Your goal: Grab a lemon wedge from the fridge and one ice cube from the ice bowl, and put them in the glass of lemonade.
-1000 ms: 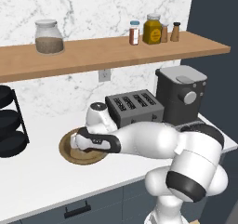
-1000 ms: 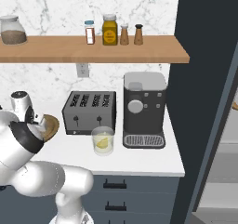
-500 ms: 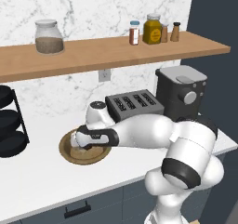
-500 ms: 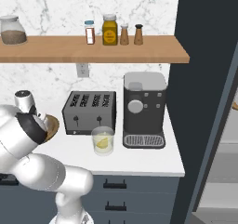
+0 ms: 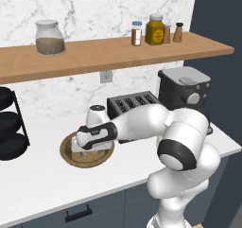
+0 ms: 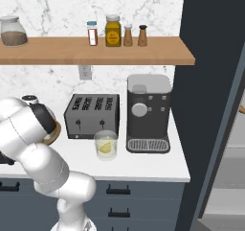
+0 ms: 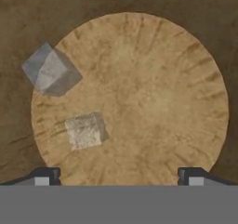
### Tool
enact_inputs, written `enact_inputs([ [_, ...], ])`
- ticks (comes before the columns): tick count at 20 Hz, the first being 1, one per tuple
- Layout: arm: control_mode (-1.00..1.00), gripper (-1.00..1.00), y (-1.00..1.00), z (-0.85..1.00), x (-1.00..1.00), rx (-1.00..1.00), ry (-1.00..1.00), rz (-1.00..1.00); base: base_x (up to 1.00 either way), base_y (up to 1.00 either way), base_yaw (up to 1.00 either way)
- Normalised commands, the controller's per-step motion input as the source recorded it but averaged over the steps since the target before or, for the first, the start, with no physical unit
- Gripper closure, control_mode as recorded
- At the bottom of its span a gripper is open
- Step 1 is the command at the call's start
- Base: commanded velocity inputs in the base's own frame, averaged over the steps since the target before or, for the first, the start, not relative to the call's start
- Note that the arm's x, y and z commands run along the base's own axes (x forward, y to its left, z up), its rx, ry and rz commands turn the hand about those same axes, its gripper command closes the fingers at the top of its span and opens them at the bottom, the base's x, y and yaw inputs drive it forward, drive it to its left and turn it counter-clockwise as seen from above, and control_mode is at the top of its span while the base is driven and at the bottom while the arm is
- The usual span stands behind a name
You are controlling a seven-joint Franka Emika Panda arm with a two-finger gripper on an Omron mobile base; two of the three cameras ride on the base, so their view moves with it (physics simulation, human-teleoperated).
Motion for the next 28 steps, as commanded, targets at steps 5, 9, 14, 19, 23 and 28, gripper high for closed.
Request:
enact_inputs([
  [5, -1.0, -1.0, 0.04, 0.0, 0.03, 0.0, 0.0, 0.0, 0.0, 0.0, 0.0],
  [9, -1.0, -1.0, 0.12, 0.0, 0.05, 0.0, 0.0, 0.0, 0.0, 0.0, 0.0],
  [14, -1.0, -1.0, 0.03, 0.0, 0.07, 0.0, 0.0, 0.0, 0.0, 0.0, 0.0],
  [19, -1.0, -1.0, 0.0, 0.0, 0.03, 0.0, 0.0, 0.0, 0.0, 0.0, 0.0],
  [23, -1.0, -1.0, 0.0, 0.0, 0.06, 0.0, 0.0, 0.0, 0.0, 0.0, 0.0],
  [28, -1.0, -1.0, 0.0, -0.16, 0.01, 0.0, 0.0, 0.0, 0.0, 0.0, 0.0],
])
